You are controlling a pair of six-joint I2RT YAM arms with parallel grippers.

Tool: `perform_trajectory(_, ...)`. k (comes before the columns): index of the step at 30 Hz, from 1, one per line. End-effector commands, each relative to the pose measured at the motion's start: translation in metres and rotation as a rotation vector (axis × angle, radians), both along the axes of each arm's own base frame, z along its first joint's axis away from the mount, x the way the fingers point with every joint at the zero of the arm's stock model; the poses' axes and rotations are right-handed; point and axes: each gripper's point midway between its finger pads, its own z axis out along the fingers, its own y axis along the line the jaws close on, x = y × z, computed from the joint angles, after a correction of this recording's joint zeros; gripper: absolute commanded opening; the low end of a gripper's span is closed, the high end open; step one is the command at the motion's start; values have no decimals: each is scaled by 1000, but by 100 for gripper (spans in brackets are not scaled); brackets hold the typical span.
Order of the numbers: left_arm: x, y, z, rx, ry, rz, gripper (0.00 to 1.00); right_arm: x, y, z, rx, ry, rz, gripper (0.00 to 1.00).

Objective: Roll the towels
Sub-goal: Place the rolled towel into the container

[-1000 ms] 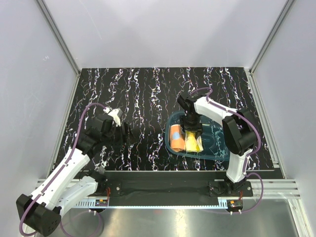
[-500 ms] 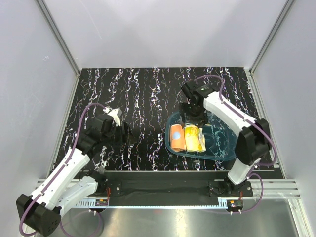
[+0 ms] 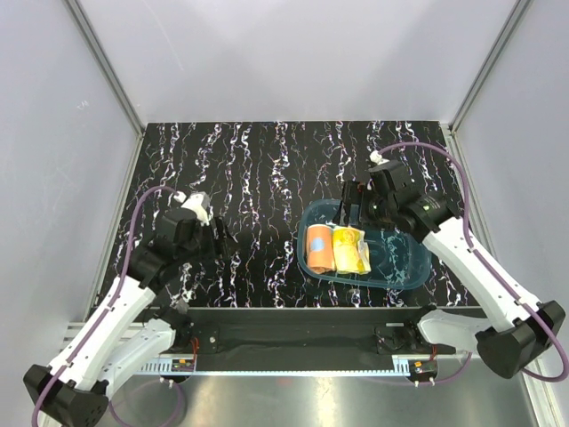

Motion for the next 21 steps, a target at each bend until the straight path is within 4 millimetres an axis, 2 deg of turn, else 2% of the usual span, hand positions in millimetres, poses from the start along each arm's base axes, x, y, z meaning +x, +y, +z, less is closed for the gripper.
perform_trajectory(1,19,14,30,18,-123,99,73,4,9,7,51,-54,18,98)
perform_trajectory(3,24,16,29,35,-171,95,74,-2,10,5,65,-51,37,99)
perform_trajectory(4,32,15,43,13,-261,96,74,-4,9,6,66,-58,45,98)
perform_trajectory(9,46,30,55,7,-457,170,75,-10,5,16,98,-138,54,99)
perform_trajectory(12,55,45,65,37,-584,236,75,-11,-1,23,82,-166,51,100)
perform_trajectory(14,58,66,64,107,-637,317,75,-11,-3,27,76,-177,55,100)
perform_trajectory(15,60,75,69,119,-675,361,76,-12,-3,29,76,-182,61,100)
perform_trajectory(16,62,91,69,174,-694,439,77,-12,-3,31,77,-191,65,100)
perform_trajectory(17,63,99,54,224,-687,457,78,-13,-3,34,85,-202,69,100)
perform_trajectory(18,66,105,61,287,-747,455,80,-14,-3,39,92,-223,75,98)
perform_trajectory(20,70,108,42,369,-760,432,82,-15,-2,43,110,-246,80,98)
perform_trajectory(21,72,110,44,401,-795,420,83,-15,-2,45,119,-257,80,98)
